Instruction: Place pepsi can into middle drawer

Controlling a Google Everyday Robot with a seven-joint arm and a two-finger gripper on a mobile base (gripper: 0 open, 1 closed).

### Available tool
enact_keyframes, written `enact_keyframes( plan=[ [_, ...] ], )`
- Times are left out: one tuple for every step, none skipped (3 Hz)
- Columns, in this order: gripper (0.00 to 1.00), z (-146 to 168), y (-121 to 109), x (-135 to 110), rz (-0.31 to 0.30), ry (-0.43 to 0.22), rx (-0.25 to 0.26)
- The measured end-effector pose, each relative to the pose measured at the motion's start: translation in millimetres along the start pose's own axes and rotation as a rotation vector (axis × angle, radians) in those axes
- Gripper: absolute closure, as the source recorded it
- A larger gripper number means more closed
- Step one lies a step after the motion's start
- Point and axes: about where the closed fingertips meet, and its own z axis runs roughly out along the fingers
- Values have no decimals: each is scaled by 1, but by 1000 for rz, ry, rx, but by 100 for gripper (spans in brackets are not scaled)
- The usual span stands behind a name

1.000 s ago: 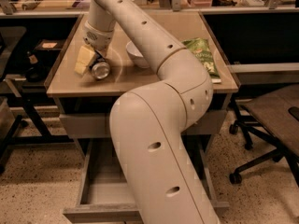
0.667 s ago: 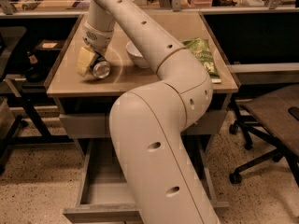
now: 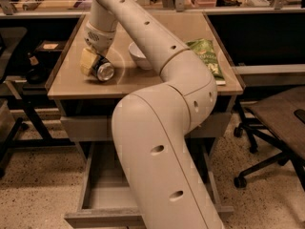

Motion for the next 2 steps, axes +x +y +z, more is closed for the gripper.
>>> enact_keyframes(
  plan=[
    [100, 0, 0, 0, 0, 0, 0],
    [100, 0, 0, 0, 0, 0, 0]
  ],
)
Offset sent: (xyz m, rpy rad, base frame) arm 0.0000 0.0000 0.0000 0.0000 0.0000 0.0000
